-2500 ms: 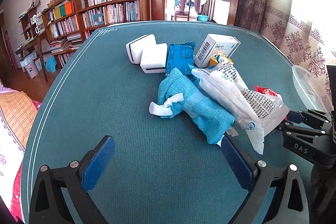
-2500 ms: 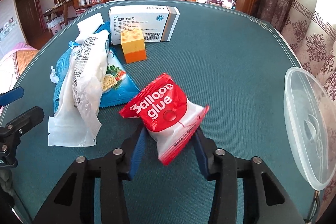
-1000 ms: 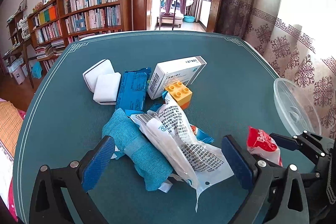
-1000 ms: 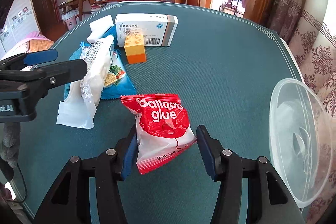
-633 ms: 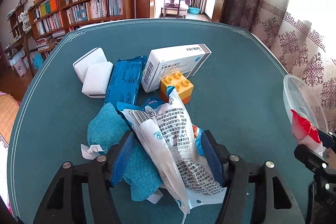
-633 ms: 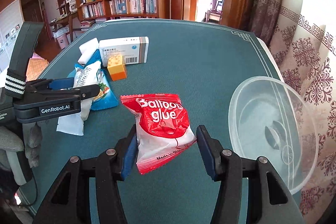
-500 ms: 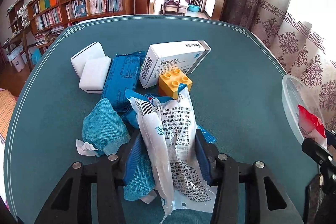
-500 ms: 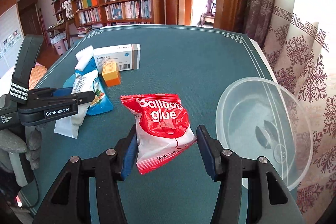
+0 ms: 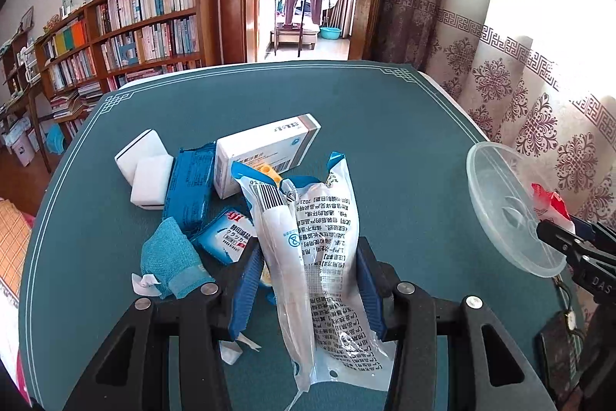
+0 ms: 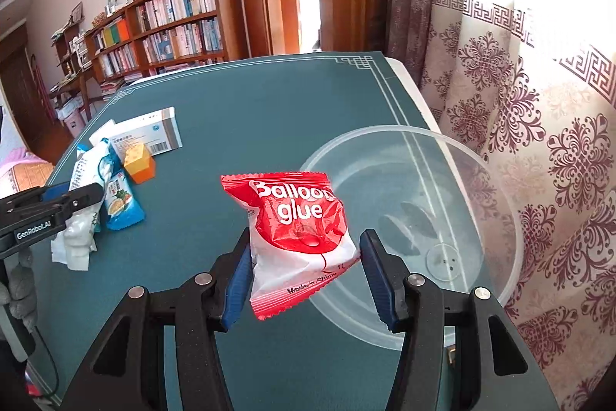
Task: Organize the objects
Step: 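Carry the glue packet toward the clear bowl while the left gripper grasps the white package, then release the glue packet into the bowl while the left gripper drops the white package in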
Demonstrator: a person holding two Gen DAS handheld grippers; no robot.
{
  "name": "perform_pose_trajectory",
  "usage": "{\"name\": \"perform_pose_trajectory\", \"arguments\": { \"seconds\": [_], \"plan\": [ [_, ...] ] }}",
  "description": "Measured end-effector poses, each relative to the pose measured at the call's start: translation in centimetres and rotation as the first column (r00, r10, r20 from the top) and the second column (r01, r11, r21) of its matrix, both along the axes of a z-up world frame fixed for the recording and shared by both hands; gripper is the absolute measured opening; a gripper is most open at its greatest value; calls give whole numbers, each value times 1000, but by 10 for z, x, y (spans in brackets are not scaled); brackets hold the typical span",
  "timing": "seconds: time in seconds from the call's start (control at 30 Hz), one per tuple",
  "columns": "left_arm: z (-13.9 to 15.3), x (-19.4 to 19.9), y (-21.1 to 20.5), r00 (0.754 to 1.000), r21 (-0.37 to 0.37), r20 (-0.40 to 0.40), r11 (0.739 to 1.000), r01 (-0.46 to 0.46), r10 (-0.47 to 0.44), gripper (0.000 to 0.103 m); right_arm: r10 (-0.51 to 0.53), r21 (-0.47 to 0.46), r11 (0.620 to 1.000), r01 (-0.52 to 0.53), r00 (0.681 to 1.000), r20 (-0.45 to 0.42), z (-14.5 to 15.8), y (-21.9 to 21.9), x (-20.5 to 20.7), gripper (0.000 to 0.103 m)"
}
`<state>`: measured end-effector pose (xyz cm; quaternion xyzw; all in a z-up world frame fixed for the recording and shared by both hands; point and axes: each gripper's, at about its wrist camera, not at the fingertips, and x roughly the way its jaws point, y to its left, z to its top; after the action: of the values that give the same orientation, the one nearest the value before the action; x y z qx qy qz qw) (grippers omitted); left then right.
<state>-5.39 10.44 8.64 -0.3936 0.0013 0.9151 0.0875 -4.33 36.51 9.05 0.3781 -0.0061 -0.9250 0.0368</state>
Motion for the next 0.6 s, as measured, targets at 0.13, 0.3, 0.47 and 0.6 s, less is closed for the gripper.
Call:
{"name": "perform_pose_trajectory", "arguments": {
  "seconds": [0.13,0.3,0.47,0.6],
  "plan": [
    [9,-3,25,998,1,-10,998,57,-57,50,-69,-3,998,69,998,9,1,30,0,55],
    [15,-10,62,989,10,-5,989,147,-147,50,-132,-7,991,133,991,30,-2,62,0,55],
    [20,-16,100,967,33,-6,966,256,-256,50,-175,-11,984,176,983,54,-8,84,-1,55],
    [20,-24,127,945,70,6,943,325,-326,50,-192,-28,981,194,979,70,-12,94,-3,56]
  ]
}}
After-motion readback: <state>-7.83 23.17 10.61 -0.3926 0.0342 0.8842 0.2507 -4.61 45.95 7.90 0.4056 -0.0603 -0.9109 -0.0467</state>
